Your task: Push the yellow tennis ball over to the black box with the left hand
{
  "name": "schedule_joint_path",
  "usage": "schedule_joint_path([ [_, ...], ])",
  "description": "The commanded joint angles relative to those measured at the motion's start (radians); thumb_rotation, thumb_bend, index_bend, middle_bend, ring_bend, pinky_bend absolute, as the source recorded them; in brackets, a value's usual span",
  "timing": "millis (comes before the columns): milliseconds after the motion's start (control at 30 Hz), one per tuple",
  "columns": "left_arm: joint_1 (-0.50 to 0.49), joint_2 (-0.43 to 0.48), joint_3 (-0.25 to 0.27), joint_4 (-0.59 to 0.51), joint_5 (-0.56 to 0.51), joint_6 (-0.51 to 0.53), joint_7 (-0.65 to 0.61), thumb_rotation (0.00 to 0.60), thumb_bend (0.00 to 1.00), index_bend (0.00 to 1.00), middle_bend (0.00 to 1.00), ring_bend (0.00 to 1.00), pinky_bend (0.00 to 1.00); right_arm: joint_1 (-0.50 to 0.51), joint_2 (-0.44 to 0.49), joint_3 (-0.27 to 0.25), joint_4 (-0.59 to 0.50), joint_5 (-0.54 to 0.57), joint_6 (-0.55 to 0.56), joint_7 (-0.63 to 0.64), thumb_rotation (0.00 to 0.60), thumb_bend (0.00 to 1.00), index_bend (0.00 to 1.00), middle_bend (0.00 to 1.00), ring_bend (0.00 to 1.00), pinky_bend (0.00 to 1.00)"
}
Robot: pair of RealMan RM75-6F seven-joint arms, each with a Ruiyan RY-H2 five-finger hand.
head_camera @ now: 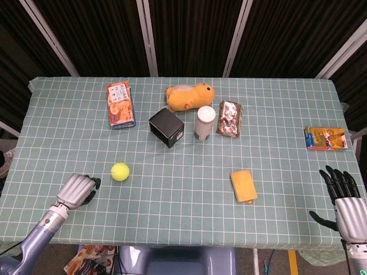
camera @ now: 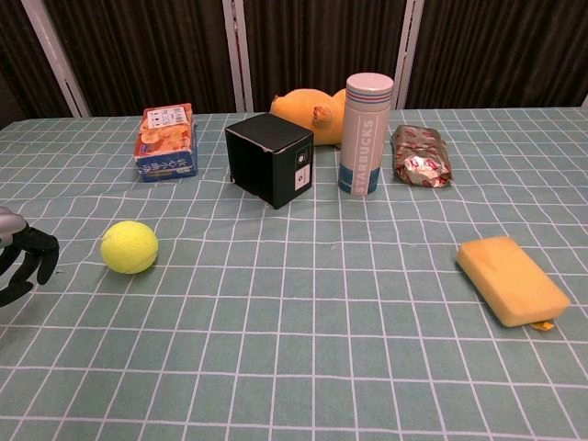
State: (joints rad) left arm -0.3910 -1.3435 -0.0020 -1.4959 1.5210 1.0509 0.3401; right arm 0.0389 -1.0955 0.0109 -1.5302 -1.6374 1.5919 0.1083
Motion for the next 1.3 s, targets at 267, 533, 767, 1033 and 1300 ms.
schedule_joint_path([
  [267, -0.048, -0.045, 0.003, 0.026, -0.012, -0.043, 0.057, 0.600, 0.45, 0.50, 0.59, 0.58, 0.72, -0.005, 0.008, 0.004, -0.005, 0.003, 0.007, 0.013, 0.600, 0.12, 0.00, 0.00, 0.00, 0.00],
  [533, -0.074, -0.060, -0.002, 0.042, -0.040, -0.064, 0.071, 0.600, 0.45, 0.45, 0.55, 0.57, 0.71, -0.006, 0.011, 0.007, -0.004, 0.006, 0.007, 0.023, 0.600, 0.11, 0.00, 0.00, 0.00, 0.00],
  [767, -0.112, -0.066, -0.018, 0.072, -0.073, -0.100, 0.104, 0.600, 0.46, 0.45, 0.55, 0.57, 0.69, -0.006, 0.011, 0.008, -0.004, 0.007, 0.005, 0.025, 0.600, 0.11, 0.00, 0.00, 0.00, 0.00],
  [1033, -0.143, -0.082, -0.022, 0.093, -0.106, -0.132, 0.111, 0.600, 0.46, 0.45, 0.55, 0.56, 0.69, -0.007, 0.012, 0.011, -0.006, 0.010, 0.005, 0.023, 0.600, 0.11, 0.00, 0.00, 0.00, 0.00],
  [1300, -0.160, -0.107, -0.017, 0.115, -0.111, -0.136, 0.096, 0.600, 0.44, 0.44, 0.54, 0.56, 0.69, -0.008, 0.014, 0.013, -0.005, 0.011, 0.006, 0.028, 0.600, 0.12, 0.00, 0.00, 0.00, 0.00],
])
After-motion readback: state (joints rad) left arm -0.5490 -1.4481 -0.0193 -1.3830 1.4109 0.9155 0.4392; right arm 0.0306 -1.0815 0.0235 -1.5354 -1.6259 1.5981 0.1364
